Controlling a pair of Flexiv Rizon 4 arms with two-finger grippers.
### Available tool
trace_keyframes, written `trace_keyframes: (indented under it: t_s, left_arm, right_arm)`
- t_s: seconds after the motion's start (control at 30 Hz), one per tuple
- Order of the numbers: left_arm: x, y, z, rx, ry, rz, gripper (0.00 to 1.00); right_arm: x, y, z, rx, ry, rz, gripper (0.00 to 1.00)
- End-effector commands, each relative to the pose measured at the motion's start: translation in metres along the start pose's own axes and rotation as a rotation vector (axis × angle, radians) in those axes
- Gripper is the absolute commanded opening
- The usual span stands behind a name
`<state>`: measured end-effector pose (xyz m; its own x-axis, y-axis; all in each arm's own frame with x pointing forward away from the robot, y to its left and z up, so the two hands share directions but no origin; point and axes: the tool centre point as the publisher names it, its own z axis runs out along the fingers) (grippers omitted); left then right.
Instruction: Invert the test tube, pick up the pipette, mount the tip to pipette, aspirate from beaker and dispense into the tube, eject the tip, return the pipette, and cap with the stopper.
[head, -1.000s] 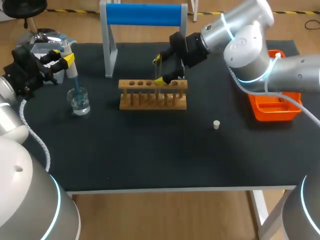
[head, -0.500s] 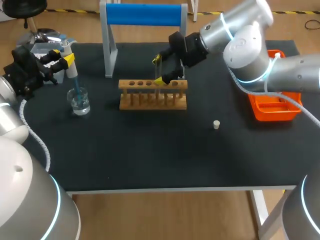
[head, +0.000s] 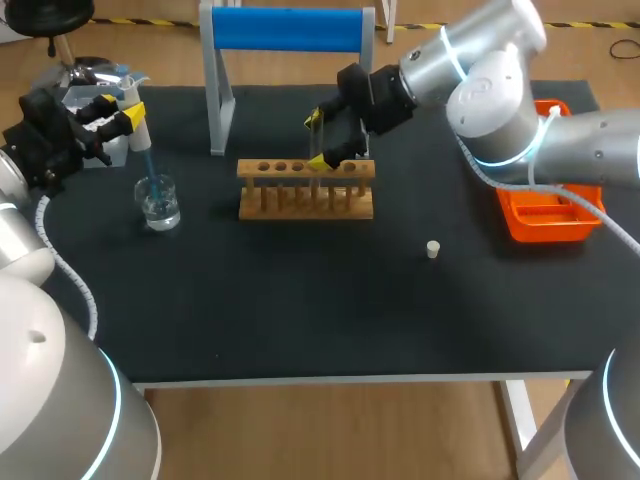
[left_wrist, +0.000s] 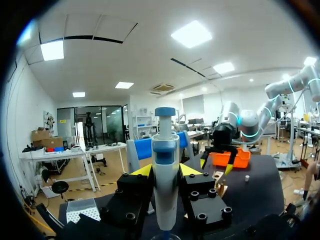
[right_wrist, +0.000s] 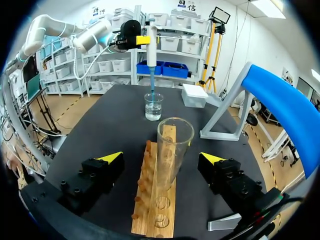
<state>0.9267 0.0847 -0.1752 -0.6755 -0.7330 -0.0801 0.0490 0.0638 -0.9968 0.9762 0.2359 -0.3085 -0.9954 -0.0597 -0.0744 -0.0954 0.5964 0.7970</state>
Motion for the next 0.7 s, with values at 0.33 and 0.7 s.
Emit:
trace_keyframes:
  t_s: [0.33,0.7]
  left_arm:
    - [0.016,-0.030,0.000,0.003,-0.040,0.049,0.00]
    - [0.026,-0.066,0.012,-0.015,-0.026,0.103,0.00]
  right_arm:
    - [0.000,0.000,-0.001,0.002,0.002,0.001,1.00]
    - [0.000,0.000,-0.001,0.002,0.002,0.001,1.00]
